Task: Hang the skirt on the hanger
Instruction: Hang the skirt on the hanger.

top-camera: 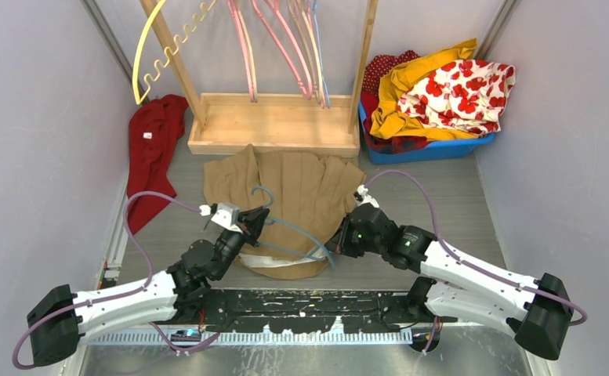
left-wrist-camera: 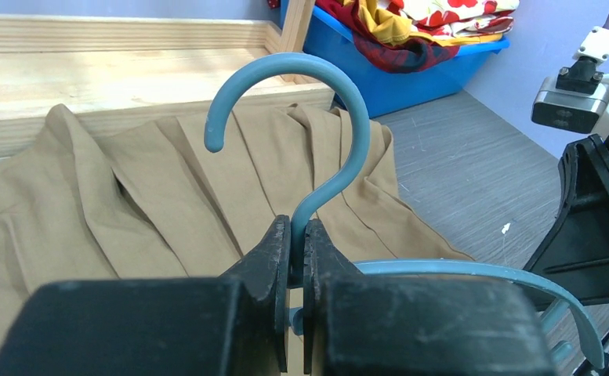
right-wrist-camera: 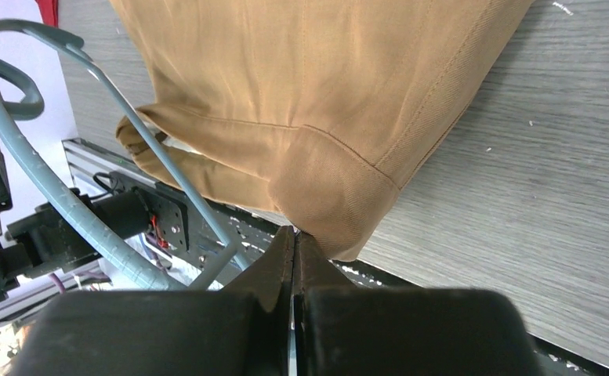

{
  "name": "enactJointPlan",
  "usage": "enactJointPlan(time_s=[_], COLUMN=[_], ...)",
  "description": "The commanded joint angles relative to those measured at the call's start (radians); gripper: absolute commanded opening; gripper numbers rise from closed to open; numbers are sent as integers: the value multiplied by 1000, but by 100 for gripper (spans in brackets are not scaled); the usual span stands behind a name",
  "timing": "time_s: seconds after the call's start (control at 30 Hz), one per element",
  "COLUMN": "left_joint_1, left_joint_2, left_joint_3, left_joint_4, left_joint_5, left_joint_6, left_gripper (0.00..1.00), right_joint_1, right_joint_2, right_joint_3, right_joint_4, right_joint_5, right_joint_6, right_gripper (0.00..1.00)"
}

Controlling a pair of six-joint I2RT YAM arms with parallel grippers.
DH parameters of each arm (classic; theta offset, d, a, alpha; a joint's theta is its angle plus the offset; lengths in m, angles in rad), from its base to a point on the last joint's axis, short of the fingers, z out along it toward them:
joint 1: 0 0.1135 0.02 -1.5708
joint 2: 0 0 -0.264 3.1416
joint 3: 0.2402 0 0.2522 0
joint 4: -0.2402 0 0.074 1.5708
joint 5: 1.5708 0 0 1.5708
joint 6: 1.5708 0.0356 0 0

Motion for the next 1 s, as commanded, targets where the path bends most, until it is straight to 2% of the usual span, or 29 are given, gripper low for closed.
enactJointPlan(time_s=[0.0,0.43,0.97], left_joint_1=[-4,-5,-4], left_joint_2=[3,44,50], left_joint_3=[4,10,48], left_joint_4=[120,146,133], left_joint_5=[-30,-41,-46], left_joint_6=[57,98,131], left_gripper=[0,0,0], right_joint_1=[-10,-18,-18], right_joint_2=[4,7,19], right_joint_3=[58,103,84], right_joint_4=[-1,-61,-38], right_joint_5=[-77,-126,-166], right_joint_6=[-46,-92,-93], right_gripper=[1,1,1])
